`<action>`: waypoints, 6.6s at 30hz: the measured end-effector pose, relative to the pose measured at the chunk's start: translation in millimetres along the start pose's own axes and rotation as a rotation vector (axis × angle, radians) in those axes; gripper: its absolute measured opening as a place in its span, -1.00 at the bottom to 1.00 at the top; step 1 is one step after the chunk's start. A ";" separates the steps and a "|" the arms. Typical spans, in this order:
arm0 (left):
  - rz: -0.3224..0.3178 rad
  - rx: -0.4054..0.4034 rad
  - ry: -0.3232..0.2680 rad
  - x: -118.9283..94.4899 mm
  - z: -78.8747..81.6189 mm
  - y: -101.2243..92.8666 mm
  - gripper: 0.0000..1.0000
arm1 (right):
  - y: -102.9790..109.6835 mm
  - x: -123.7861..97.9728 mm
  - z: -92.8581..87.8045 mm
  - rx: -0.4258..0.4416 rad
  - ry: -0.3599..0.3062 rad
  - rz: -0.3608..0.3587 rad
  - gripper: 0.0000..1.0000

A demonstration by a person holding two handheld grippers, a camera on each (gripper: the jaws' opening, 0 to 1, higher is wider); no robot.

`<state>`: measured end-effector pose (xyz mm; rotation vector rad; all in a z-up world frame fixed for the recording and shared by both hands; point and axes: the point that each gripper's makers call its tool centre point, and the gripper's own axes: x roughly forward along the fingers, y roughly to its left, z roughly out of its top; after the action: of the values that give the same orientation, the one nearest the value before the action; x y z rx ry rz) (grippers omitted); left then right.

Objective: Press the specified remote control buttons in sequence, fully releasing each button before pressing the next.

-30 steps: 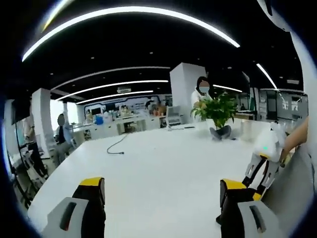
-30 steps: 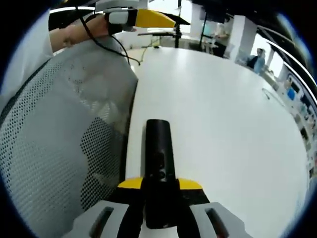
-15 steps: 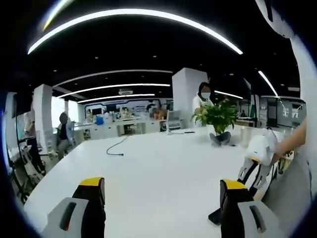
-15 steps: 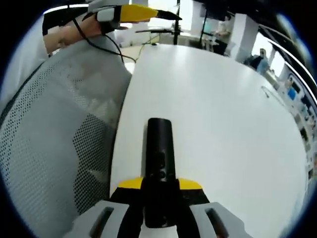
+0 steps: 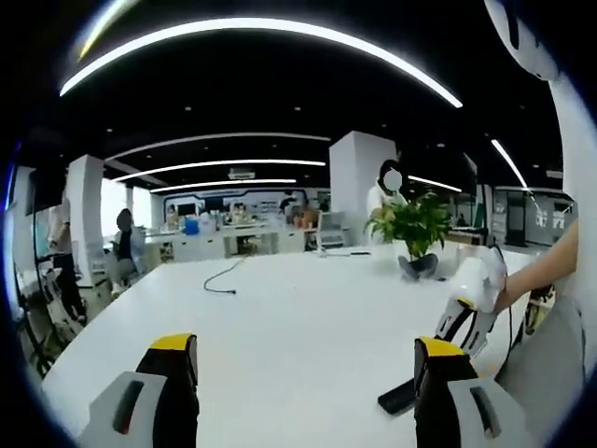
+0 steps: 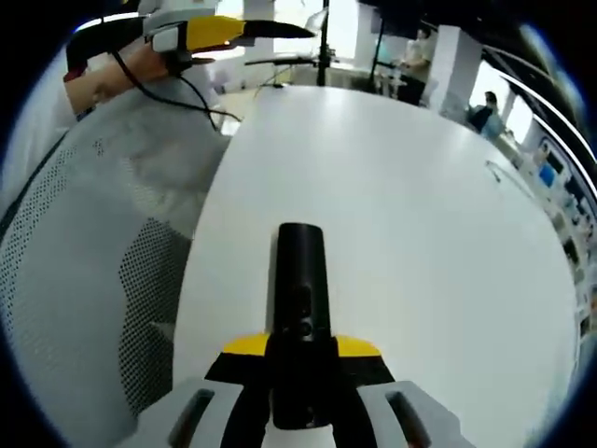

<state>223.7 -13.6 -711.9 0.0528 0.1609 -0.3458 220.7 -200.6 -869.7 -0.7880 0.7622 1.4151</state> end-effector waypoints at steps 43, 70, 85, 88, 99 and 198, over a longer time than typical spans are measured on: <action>-0.003 -0.022 -0.011 -1.0 2.4 -0.2 1.00 | -66.4 1.1 0.9 0.017 0.002 -0.011 -0.59; -0.007 -0.025 -0.002 0.2 -1.0 1.5 1.00 | -96.9 4.2 2.7 0.029 0.018 -0.015 -0.59; -0.014 -0.032 -0.002 0.0 -1.7 1.1 0.96 | -115.3 5.5 3.9 0.031 0.027 -0.016 -0.59; -0.013 -0.032 -0.005 0.3 -1.1 1.0 0.96 | -119.4 5.8 4.5 0.029 0.033 -0.015 -0.59; -0.012 -0.034 -0.006 1.2 -1.0 0.7 0.96 | -134.4 7.1 6.1 0.028 0.050 -0.014 -0.59; 0.198 0.028 0.006 -11.5 3.8 34.8 1.00 | -55.8 -181.6 -22.6 0.689 -0.598 -0.795 0.98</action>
<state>225.5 22.7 -705.5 0.0963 0.1550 -0.1505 273.3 -318.4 -728.4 -0.0625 0.3439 0.5337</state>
